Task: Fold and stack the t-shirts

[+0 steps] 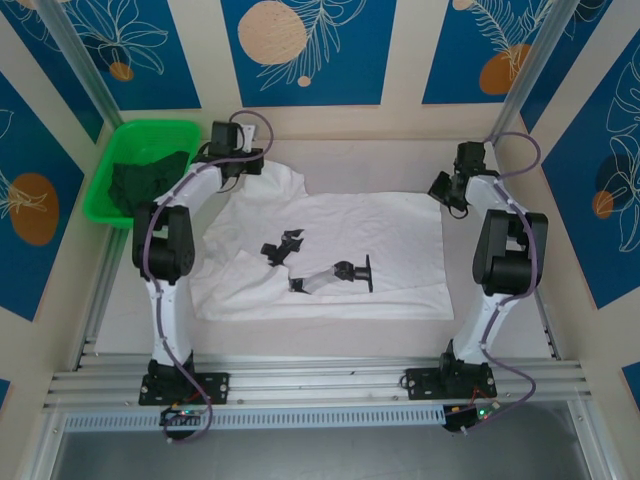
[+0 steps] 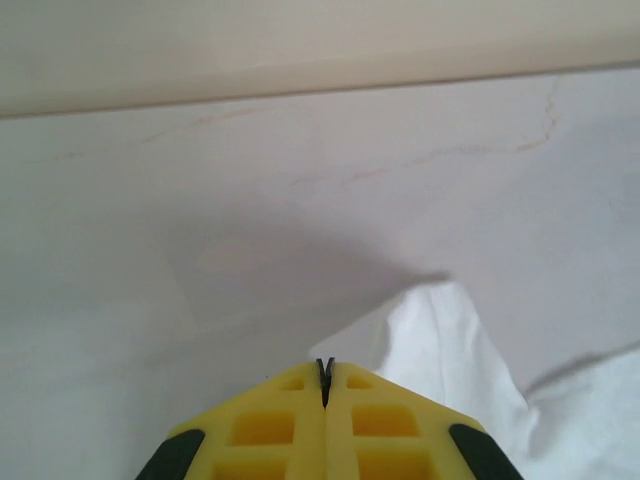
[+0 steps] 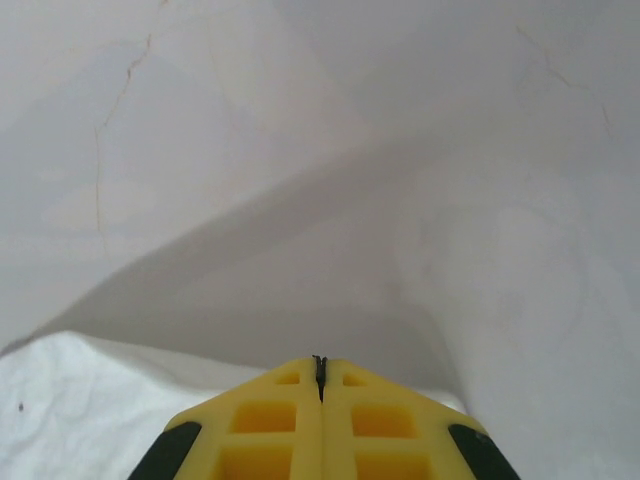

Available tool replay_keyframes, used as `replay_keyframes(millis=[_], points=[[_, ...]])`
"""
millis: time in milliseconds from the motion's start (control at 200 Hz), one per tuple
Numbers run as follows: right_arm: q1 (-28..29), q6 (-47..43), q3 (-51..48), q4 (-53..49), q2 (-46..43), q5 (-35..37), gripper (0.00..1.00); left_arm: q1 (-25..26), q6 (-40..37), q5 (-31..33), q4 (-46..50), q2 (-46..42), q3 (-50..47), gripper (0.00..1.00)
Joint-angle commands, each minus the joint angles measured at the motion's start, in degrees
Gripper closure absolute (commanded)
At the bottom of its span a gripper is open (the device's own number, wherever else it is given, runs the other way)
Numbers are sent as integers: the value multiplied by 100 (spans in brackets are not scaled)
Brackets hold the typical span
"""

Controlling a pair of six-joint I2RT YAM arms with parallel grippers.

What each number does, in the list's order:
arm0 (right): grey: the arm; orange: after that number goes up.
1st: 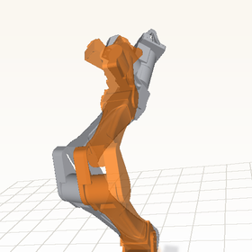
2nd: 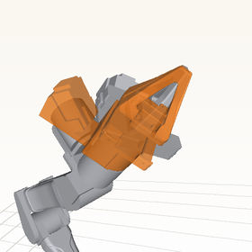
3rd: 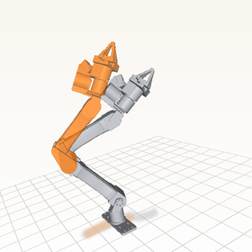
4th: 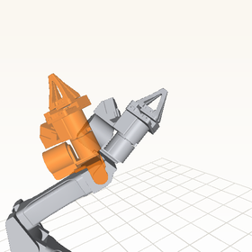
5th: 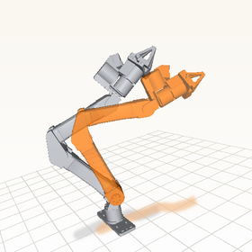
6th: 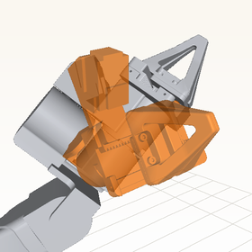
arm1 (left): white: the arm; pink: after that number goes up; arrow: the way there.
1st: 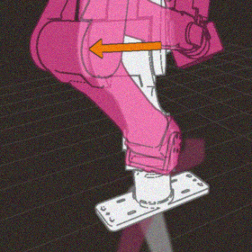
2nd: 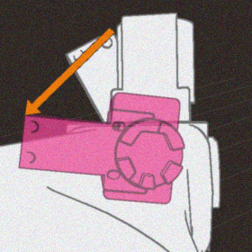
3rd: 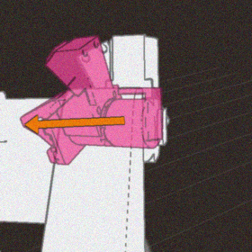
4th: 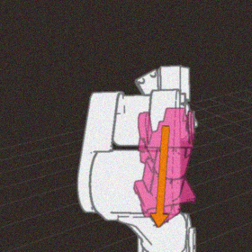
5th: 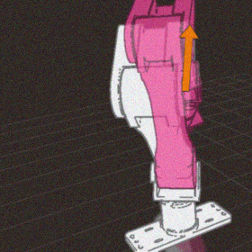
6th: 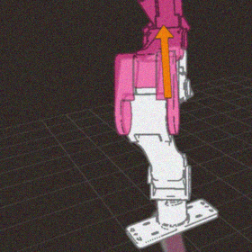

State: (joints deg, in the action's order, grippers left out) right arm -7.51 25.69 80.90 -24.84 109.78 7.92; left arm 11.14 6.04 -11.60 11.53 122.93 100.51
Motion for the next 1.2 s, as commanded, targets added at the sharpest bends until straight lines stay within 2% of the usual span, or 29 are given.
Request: replay_keyframes(millis=[0,240,395,525,850,1195], points=[[-139,184,-379,-118,-461,-28,100,78,-119,157,-335,-795,-665,100],[-285,611,-1018,-151,-909,-72,100,241,239,776,-336,-2256,-2237,100],[-330,869,-1256,-128,-1077,-276,100,501,554,1503,-129,-3045,-3000,100],[-330,1006,-1469,-75,-1248,-384,100,561,899,1663,-55,-3573,-3579,100],[-468,1296,-1874,-73,-1450,-575,100,675,1492,2212,349,-4634,-4493,100],[-615,1401,-2053,-26,-1512,-643,100,679,1974,2345,446,-5105,-5155,100]])
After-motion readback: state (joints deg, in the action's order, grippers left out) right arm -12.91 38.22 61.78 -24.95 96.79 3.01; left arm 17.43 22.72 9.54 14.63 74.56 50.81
